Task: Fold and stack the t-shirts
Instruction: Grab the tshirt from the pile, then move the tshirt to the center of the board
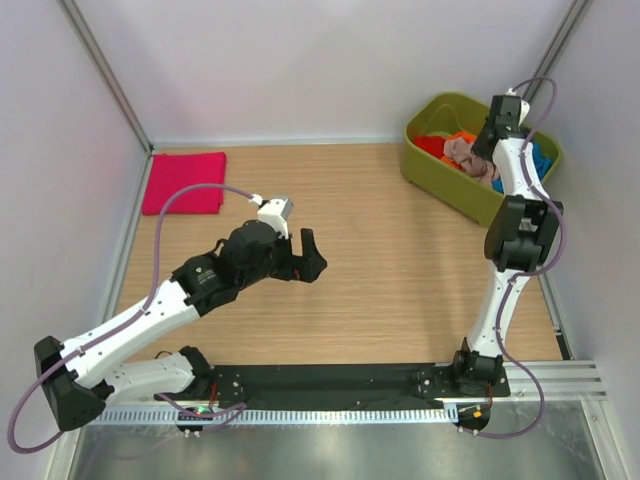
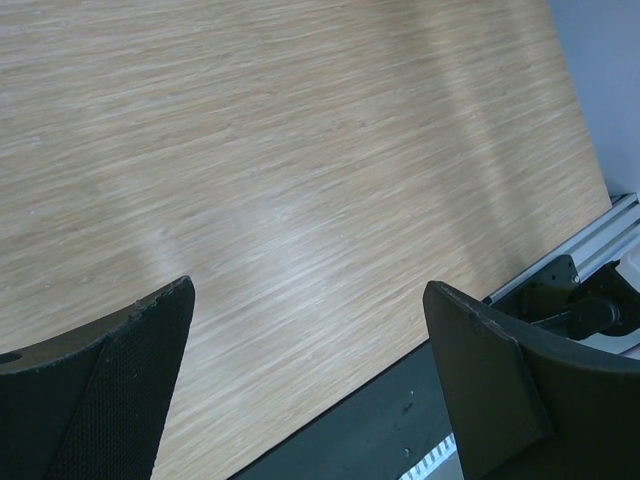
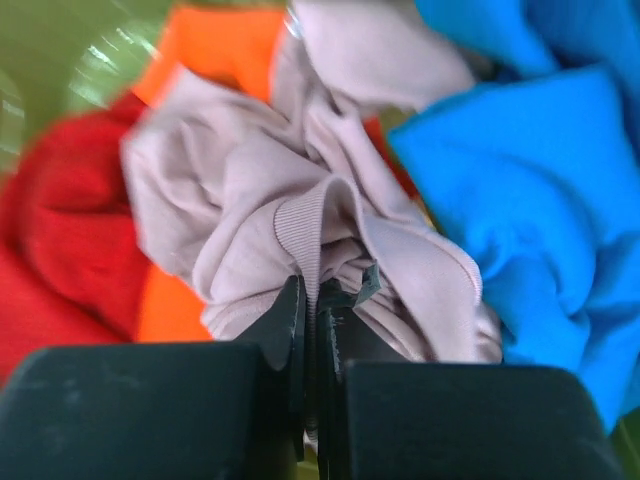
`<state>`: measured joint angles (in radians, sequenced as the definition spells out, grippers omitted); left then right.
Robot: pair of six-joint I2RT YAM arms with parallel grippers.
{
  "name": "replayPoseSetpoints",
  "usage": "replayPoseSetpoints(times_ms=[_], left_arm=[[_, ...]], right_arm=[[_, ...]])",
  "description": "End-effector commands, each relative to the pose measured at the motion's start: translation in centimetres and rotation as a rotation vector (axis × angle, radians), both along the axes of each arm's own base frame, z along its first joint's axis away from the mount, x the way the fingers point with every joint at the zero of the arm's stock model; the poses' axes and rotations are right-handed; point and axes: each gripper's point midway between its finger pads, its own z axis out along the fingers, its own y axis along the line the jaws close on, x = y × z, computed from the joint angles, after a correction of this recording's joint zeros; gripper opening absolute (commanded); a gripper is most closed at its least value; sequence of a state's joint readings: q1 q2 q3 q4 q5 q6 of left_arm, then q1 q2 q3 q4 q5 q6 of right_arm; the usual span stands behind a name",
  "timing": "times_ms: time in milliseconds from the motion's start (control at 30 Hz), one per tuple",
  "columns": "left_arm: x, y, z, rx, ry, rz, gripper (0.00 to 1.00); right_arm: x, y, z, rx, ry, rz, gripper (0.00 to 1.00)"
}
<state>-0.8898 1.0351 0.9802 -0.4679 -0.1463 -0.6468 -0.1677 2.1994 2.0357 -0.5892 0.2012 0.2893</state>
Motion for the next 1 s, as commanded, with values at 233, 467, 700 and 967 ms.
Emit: replayPoseSetpoints(times_ms=[233, 467, 700, 967], left_arm=[[0.5, 0.2, 4.7, -0.112, -0.09, 0.037, 0.98], [1.7, 4.4, 8.2, -0.063, -0.184, 0.195, 0.98], [2.0, 8.3, 10.0, -0.038, -0.149, 0.308, 0.98], [0.1, 10.8, 5.5, 0.037, -0.053, 0.354, 0.98]], right_arm=[[-2.0, 7.7, 30.8, 0.133, -0.752, 0.305, 0.01], [-15.1, 17.6, 46.4, 0.317, -1.066, 0.7, 0.01], [-24.8, 25.8, 44.8, 0.531, -1.023, 0.932, 0.01], [-26.7, 32.8, 15.7, 0.677, -0.387, 0.838, 0.18]])
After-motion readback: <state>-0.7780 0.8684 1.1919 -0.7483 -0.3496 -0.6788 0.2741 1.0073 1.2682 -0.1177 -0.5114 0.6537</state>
